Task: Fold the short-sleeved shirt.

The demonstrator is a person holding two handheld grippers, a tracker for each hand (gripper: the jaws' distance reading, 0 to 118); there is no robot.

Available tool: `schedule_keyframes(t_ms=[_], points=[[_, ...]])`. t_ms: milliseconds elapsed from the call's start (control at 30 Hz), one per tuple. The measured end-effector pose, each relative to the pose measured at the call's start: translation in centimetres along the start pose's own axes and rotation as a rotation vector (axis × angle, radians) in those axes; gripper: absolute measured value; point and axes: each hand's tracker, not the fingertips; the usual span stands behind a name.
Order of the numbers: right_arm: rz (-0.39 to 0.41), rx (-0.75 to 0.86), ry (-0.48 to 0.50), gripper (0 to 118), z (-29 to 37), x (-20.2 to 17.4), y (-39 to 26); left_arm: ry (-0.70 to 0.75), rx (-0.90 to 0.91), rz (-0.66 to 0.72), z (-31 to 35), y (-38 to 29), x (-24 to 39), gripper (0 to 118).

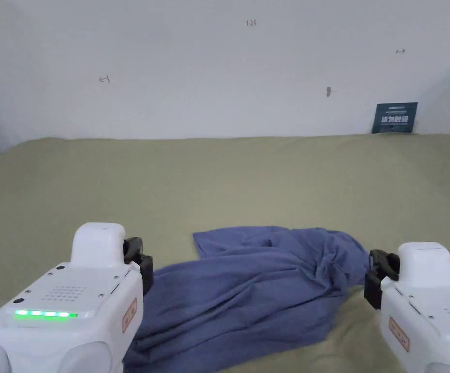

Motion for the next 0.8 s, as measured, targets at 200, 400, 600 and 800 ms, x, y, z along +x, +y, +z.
schedule_keyframes(t_ms=[200, 400, 600, 800], points=[[0.022, 0.018, 0.018, 0, 0.6, -1.7, 0.1, 0.053, -0.040, 0.049, 1.3, -1.2, -4.3, 0], [0.039, -0.010, 0.038, 0, -0.9, -2.9, 0.0, 0.054, -0.083, 0.071, -1.2, -1.2, -5.2, 0], [0.040, -0.047, 0.045, 0, -3.4, -3.1, -0.4, 0.002, -0.342, 0.120, -11.8, -2.7, -6.8, 0], [0.046, -0.113, 0.037, 0, -7.2, -2.7, -1.6, 0.042, -0.596, 0.125, -24.5, -5.7, -7.7, 1]])
